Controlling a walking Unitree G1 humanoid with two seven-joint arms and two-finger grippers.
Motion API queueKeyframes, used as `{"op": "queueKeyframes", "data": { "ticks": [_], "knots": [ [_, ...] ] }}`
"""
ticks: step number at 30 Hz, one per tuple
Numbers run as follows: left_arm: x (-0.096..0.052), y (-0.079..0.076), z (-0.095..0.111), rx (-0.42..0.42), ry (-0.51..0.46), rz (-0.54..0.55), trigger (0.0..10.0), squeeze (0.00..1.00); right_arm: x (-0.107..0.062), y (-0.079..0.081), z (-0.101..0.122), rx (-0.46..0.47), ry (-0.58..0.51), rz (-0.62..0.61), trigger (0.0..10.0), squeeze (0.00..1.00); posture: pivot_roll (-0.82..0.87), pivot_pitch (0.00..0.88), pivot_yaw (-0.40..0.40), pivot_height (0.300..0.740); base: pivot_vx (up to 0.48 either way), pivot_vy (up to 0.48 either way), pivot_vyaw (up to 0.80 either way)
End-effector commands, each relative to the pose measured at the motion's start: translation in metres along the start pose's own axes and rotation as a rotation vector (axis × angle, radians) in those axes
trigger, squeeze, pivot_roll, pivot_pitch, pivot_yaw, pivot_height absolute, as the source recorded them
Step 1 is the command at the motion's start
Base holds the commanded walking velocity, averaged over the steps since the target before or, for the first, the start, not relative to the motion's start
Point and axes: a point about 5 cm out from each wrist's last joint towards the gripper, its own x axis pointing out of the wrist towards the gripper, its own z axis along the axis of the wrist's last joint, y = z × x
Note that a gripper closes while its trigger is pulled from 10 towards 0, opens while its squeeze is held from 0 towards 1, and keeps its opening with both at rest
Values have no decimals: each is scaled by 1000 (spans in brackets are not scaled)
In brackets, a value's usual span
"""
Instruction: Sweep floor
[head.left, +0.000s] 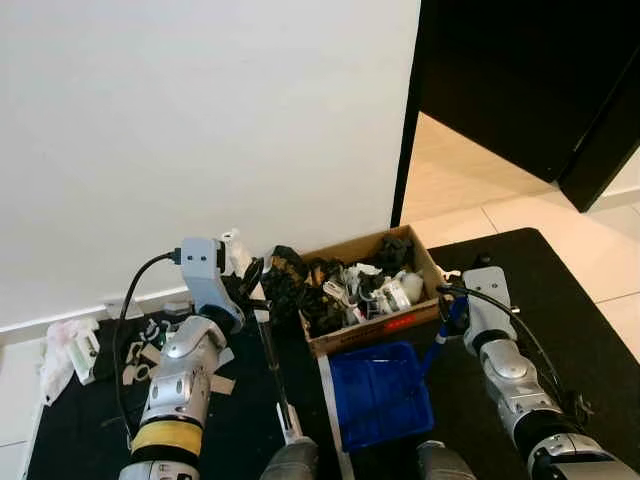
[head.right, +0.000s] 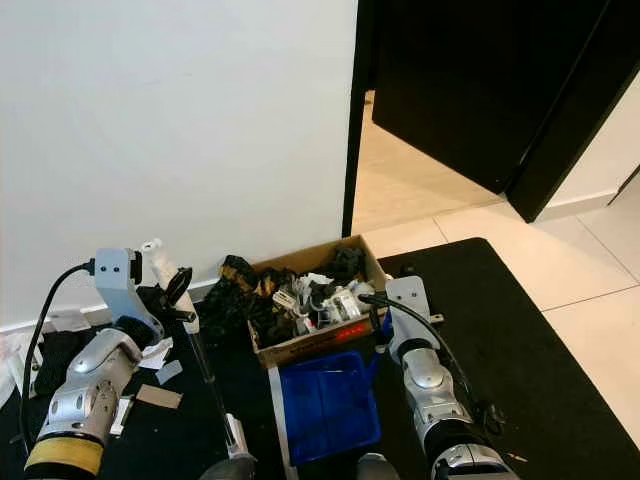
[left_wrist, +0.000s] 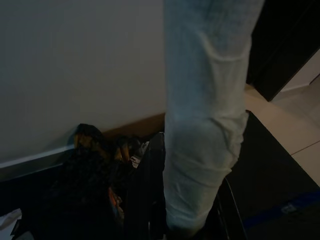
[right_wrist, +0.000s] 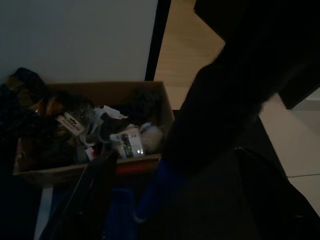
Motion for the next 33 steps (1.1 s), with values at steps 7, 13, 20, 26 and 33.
{"op": "queueKeyframes", "data": {
  "ticks": [7,13,20,26,33],
  "knots": [
    [-11,5,-4,-3,47,17,10000,0,-11,17,-7,23,-17,45,10000,0,134,65,40,740,0,0,0],
    [-16,-6,1,46,37,28,10000,0,-21,34,-16,-3,-21,95,10000,0,134,56,32,740,0,0,0],
    [-20,-5,0,42,26,90,10000,0,-29,36,-24,33,-4,95,10000,0,127,46,30,740,0,0,0],
    [-36,-19,-10,53,71,15,10000,0,-40,28,-30,31,-52,82,10000,0,129,47,41,740,0,0,0],
    [-46,-21,-4,237,-4,28,10000,0,-44,18,-21,71,-165,-27,10000,0,125,37,65,740,0,0,0]
  ]
}}
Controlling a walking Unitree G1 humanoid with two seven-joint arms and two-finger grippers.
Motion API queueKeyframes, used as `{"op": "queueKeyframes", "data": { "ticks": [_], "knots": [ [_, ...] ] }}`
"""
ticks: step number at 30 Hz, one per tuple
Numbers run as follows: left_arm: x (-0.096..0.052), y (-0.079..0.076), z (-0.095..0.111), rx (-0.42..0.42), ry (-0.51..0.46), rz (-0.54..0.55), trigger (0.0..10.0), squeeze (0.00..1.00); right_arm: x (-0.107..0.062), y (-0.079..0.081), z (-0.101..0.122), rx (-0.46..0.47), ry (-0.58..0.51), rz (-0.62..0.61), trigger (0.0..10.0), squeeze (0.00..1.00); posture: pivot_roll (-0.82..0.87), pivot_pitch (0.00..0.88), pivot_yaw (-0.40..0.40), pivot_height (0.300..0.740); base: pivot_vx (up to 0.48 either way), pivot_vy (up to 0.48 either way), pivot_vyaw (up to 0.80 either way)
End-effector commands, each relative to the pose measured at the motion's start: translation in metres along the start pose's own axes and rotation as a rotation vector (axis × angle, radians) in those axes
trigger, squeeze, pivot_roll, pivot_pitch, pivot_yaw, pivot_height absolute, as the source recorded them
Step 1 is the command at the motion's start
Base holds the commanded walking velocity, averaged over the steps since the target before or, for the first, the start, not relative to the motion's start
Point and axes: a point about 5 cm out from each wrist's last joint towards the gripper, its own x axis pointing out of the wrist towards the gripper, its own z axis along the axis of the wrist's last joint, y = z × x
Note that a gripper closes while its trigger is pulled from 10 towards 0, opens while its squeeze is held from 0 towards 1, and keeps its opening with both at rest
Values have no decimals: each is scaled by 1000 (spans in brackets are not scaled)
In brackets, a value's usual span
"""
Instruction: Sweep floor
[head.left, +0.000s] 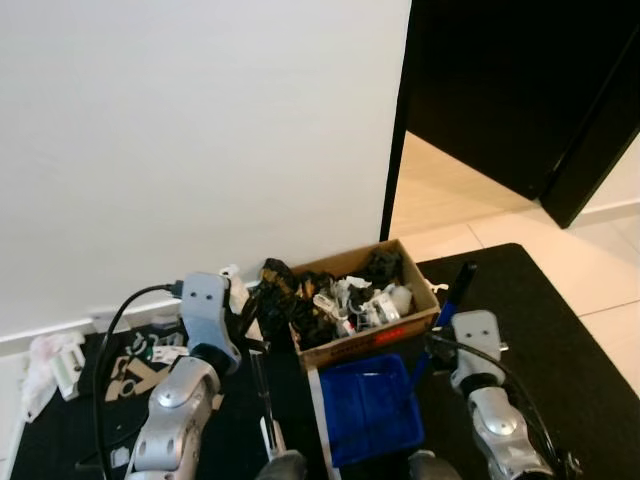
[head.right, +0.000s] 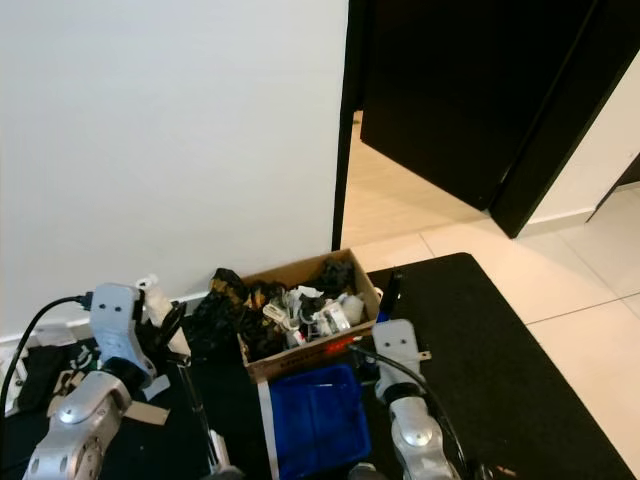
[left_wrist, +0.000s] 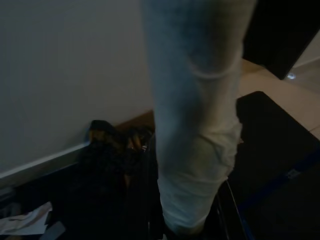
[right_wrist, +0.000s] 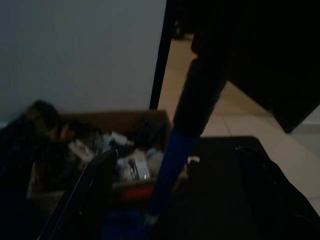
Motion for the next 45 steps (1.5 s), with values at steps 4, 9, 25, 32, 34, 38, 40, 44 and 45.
{"op": "queueKeyframes", "data": {
  "ticks": [4,9,25,32,34,38,40,44,45],
  "knots": [
    [-10,-1,13,181,-141,19,10000,0,-2,0,8,35,-65,-55,10000,0,135,32,66,740,0,0,0],
    [-9,-2,-3,76,-75,141,10000,0,-5,-2,10,78,-77,-92,10000,0,132,35,58,740,0,0,0],
    [-3,-8,-14,108,-44,139,10000,0,-3,-2,7,67,-57,-81,10000,0,125,36,45,740,0,0,0],
    [-3,-10,-20,94,-10,139,10000,0,-4,-2,5,64,-48,-77,10000,0,131,38,39,740,0,0,0],
    [-7,-7,-26,86,16,164,10000,0,-4,-2,4,60,-44,-74,10000,0,137,39,34,740,0,0,0],
    [-15,-3,-34,74,58,171,10000,0,-4,-2,4,52,-37,-65,10000,0,141,37,29,740,0,0,0],
    [-19,-8,-42,72,94,112,10000,0,-3,-2,3,48,-30,-58,10000,0,147,34,24,740,0,0,0],
    [-13,-8,-41,7,87,106,10000,0,-2,0,1,34,-15,-37,10000,0,153,33,18,740,0,0,0],
    [-13,-8,-41,7,87,106,10000,0,-2,0,1,34,-15,-37,10000,0,153,33,18,740,0,0,0]
  ]
}}
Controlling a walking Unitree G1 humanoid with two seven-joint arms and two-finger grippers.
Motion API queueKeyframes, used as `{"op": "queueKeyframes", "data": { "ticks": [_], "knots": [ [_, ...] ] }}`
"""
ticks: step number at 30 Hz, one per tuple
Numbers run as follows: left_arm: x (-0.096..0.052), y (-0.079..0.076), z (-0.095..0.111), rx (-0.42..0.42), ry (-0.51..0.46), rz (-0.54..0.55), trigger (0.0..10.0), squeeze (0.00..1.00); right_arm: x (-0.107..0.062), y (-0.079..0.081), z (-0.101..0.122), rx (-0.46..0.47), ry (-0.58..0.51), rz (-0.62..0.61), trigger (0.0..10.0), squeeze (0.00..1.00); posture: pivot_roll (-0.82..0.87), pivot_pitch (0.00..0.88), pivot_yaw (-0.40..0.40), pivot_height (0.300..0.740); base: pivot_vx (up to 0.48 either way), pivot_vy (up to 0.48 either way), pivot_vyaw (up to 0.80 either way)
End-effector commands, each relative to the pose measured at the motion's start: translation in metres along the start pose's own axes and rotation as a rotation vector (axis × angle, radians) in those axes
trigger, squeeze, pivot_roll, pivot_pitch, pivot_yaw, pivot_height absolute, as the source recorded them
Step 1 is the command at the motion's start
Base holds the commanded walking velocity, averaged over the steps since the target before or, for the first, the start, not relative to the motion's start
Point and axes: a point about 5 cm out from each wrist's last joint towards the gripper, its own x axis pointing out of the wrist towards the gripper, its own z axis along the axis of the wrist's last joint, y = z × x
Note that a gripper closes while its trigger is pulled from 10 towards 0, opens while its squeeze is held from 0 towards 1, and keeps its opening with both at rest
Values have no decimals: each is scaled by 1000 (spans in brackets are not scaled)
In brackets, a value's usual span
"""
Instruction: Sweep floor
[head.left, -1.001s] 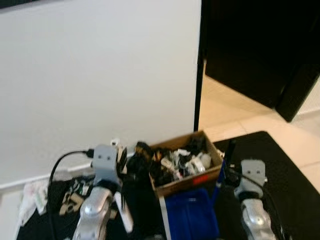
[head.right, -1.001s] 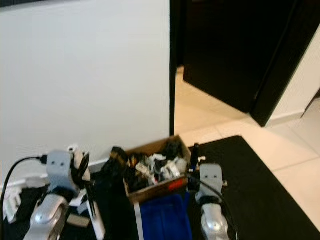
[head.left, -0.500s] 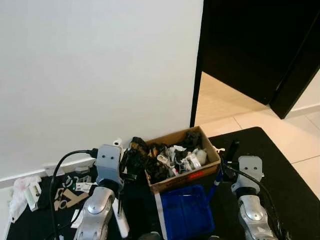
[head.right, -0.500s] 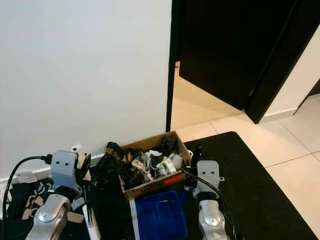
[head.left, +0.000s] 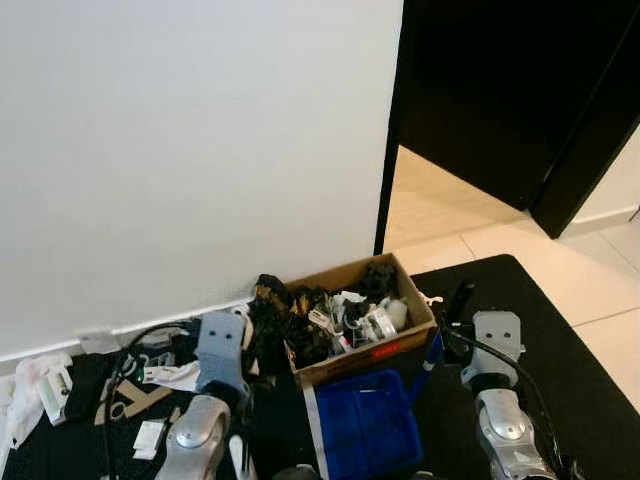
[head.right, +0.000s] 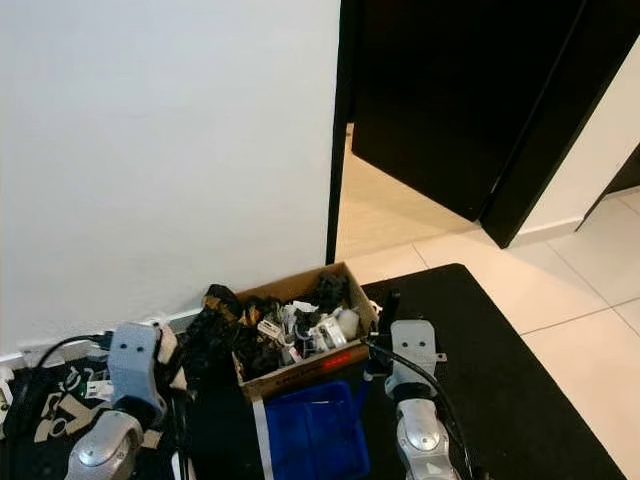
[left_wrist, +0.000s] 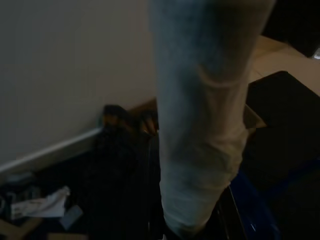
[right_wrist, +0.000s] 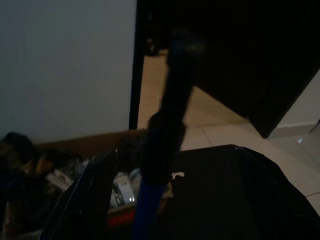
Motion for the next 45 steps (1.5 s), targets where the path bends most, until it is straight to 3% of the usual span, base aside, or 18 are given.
{"op": "queueKeyframes", "data": {
  "ticks": [1,2,6,18,23,25,30,34,38,41,45],
  "knots": [
    [6,3,7,-12,-25,21,10000,0,0,2,-4,-16,27,23,10000,0,160,32,13,740,0,0,0],
    [12,4,8,-5,-29,45,10000,0,1,5,-7,-33,49,45,10000,0,166,33,9,740,0,0,0],
    [14,6,9,-2,-36,61,10000,0,2,7,-9,-46,68,59,10000,0,173,37,-2,740,0,0,0],
    [9,15,-2,35,0,98,10000,0,6,12,-11,-62,96,69,10000,0,193,35,-1,740,0,0,0],
    [10,23,2,30,-13,125,10000,0,7,23,-7,-47,71,98,10000,0,187,37,-1,740,0,0,0],
    [12,35,4,42,-19,152,10000,0,11,42,4,-22,24,158,10000,0,185,35,-20,740,0,0,0],
    [14,36,7,39,-39,179,10000,0,11,47,8,-6,3,205,10000,0,222,49,-59,740,0,0,0],
    [20,28,11,28,-56,162,10000,0,14,39,12,-32,-32,221,10000,0,189,6,-16,740,0,0,0],
    [31,13,9,92,-37,88,10000,0,21,11,10,-53,-13,101,10000,0,162,52,-9,740,0,0,0],
    [35,22,14,60,-50,109,10000,0,25,2,14,-43,-20,40,10000,0,126,61,-1,740,0,0,0],
    [39,24,15,83,-49,102,10000,0,27,-2,17,-43,-35,32,10000,0,113,83,-14,740,0,0,0]
  ]
}}
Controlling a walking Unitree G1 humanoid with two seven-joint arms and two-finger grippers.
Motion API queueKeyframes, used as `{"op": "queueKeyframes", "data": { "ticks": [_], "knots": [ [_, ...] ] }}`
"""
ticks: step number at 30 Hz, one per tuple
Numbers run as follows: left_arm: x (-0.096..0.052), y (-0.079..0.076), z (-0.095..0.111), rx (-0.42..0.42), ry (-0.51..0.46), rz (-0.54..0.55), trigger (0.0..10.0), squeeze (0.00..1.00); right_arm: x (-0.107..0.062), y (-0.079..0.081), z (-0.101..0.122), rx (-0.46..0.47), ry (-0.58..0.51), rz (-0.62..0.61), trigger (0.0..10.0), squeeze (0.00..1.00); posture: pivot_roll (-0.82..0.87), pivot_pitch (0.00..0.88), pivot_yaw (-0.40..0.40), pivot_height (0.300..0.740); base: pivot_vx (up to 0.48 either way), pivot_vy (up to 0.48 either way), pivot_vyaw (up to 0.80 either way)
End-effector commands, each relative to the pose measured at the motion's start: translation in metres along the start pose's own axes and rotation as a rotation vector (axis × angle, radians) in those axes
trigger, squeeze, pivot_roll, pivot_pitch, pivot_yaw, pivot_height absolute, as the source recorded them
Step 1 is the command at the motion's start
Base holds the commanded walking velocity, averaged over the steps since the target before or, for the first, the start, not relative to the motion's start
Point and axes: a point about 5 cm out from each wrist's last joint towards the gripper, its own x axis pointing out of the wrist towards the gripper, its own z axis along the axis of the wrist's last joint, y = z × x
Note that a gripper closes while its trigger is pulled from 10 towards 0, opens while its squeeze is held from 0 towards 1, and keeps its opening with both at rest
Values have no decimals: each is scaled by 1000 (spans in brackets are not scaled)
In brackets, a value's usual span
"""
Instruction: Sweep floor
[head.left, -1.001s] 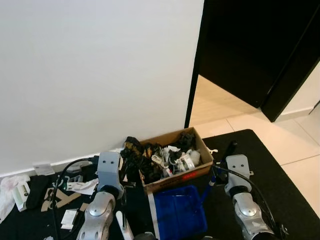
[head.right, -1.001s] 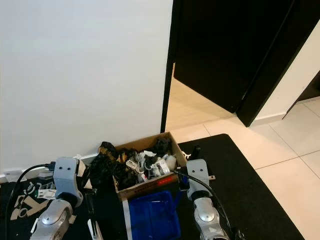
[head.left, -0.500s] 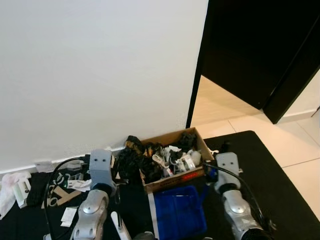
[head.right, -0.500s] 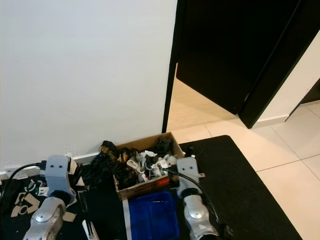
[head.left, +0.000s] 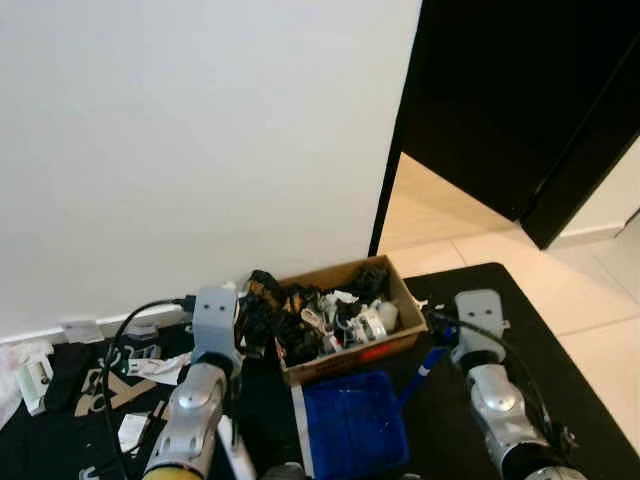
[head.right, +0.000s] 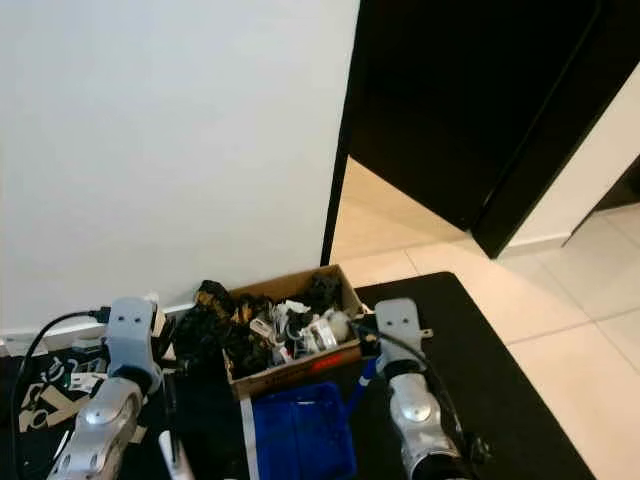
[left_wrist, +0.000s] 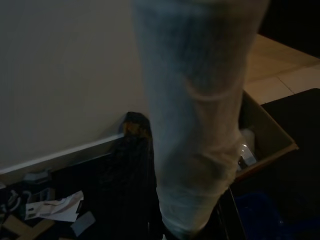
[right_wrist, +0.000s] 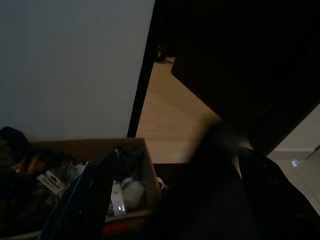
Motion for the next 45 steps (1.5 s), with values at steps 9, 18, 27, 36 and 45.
{"op": "queueKeyframes", "data": {
  "ticks": [9,18,27,36,45],
  "knots": [
    [2,16,33,32,-128,7,10000,0,0,-7,4,-27,-26,34,10000,0,87,214,-70,740,0,0,0],
    [2,13,35,12,-153,54,10000,0,-4,-1,2,-60,-21,137,10000,0,117,233,-116,740,0,0,0],
    [11,-28,40,20,-150,-111,10000,0,-5,-22,-3,-41,3,-14,10000,0,116,181,-15,740,0,0,0],
    [11,-18,34,63,-123,-157,10000,0,-4,1,1,-12,-12,10,10000,0,97,114,16,740,0,0,0],
    [5,-10,22,89,-107,-41,10000,0,-7,10,3,-29,-37,113,10000,0,140,51,-5,740,0,0,0]
  ]
}}
